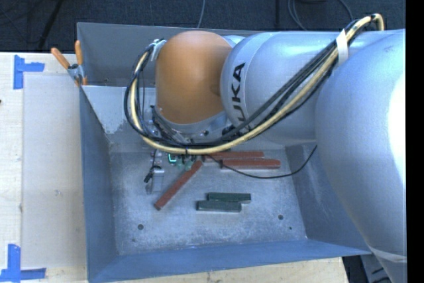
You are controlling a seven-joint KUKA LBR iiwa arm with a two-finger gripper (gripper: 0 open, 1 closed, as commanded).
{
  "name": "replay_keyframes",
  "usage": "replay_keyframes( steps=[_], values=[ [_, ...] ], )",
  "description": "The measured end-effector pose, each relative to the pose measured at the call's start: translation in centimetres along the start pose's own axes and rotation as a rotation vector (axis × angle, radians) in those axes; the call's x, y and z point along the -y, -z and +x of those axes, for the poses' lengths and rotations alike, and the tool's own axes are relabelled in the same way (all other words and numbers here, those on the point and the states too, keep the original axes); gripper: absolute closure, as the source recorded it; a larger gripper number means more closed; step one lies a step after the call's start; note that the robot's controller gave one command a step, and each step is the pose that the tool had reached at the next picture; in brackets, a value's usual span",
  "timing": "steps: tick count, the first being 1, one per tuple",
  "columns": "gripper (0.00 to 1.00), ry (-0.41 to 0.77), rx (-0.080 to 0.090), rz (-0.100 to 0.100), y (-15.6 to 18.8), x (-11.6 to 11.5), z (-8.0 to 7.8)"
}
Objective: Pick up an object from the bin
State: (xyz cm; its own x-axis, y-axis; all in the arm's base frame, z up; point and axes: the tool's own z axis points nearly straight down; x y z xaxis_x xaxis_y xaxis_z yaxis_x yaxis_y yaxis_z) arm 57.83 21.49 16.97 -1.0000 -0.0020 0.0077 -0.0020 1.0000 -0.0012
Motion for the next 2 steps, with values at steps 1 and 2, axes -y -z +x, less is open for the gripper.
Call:
replay_keyframes(
  steps=[1, 2],
  values=[
    [0.0, -0.004, 0.007, -0.001, 0.4, 0.1, -0.2],
    [0.0, 0.296, 0.014, -0.002, -4.6, 2.6, -0.1]
  ],
)
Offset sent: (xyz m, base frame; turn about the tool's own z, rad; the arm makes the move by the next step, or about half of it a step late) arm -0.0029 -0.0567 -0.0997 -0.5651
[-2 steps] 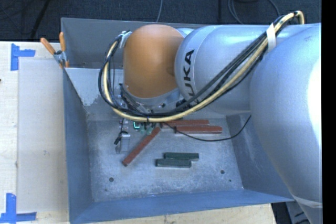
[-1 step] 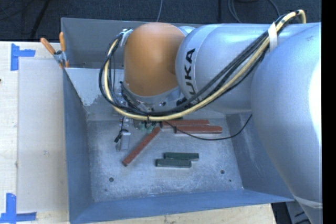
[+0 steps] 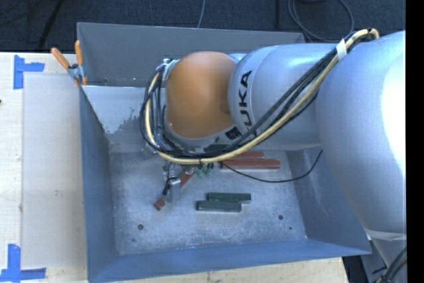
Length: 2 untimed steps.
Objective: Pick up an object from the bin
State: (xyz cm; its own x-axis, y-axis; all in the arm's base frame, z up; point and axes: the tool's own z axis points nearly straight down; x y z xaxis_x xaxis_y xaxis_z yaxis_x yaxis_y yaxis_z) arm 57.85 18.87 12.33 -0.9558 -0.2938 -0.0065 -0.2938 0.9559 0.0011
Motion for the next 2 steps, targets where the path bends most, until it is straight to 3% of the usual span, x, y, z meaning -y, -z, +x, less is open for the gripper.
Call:
replay_keyframes(
  steps=[1, 2],
  values=[
    [0.0, 0.125, -0.013, -0.001, -2.2, 1.8, 1.4],
    [0.0, 0.179, -0.006, 0.0, -0.9, 2.1, 1.0]
  ],
)
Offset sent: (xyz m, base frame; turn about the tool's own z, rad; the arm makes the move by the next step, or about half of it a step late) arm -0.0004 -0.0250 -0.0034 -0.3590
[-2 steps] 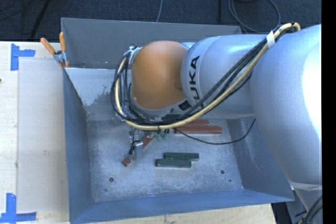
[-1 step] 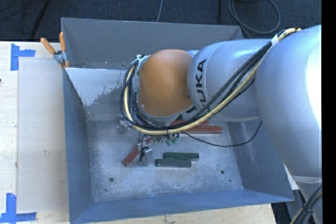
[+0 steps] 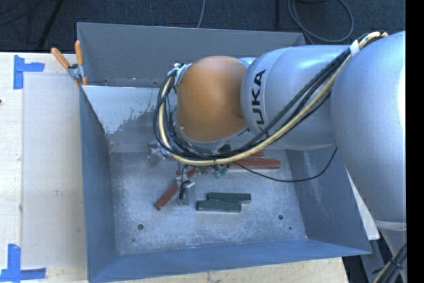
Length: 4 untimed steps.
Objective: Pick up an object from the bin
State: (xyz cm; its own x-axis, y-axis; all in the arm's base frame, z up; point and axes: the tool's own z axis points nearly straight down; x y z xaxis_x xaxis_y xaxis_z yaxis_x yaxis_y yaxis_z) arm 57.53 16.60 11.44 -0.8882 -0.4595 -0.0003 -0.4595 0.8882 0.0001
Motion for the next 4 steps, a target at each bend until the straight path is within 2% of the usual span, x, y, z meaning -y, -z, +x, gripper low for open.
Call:
replay_keyframes(
  steps=[1, 2, 4],
  values=[
    [0.0, 0.122, 0.0, -0.001, -2.3, 1.6, 0.1],
    [1.0, 0.106, 0.003, -0.002, -4.3, 2.4, -0.3],
    [1.0, 0.104, 0.001, -0.003, -3.9, 2.4, -0.2]
  ],
)
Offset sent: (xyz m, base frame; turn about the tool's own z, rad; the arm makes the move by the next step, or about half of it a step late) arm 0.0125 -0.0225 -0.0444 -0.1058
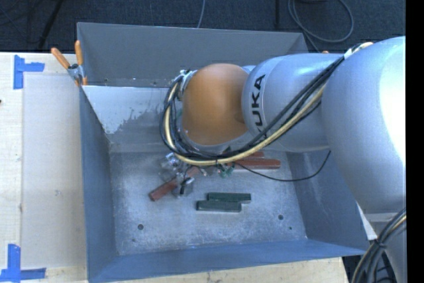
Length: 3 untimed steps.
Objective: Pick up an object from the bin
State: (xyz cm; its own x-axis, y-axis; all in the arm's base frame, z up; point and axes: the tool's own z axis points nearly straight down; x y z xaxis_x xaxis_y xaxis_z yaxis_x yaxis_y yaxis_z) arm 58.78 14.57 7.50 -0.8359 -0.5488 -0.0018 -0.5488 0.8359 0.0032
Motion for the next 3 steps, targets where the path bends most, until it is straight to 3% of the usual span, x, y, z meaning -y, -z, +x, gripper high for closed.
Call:
replay_keyframes(
  steps=[1, 3],
  values=[
    [1.0, 0.0, -0.008, -0.001, 1.6, -0.1, 0.2],
    [1.0, -0.001, -0.002, 0.002, 5.1, -0.1, 0.0]
  ],
)
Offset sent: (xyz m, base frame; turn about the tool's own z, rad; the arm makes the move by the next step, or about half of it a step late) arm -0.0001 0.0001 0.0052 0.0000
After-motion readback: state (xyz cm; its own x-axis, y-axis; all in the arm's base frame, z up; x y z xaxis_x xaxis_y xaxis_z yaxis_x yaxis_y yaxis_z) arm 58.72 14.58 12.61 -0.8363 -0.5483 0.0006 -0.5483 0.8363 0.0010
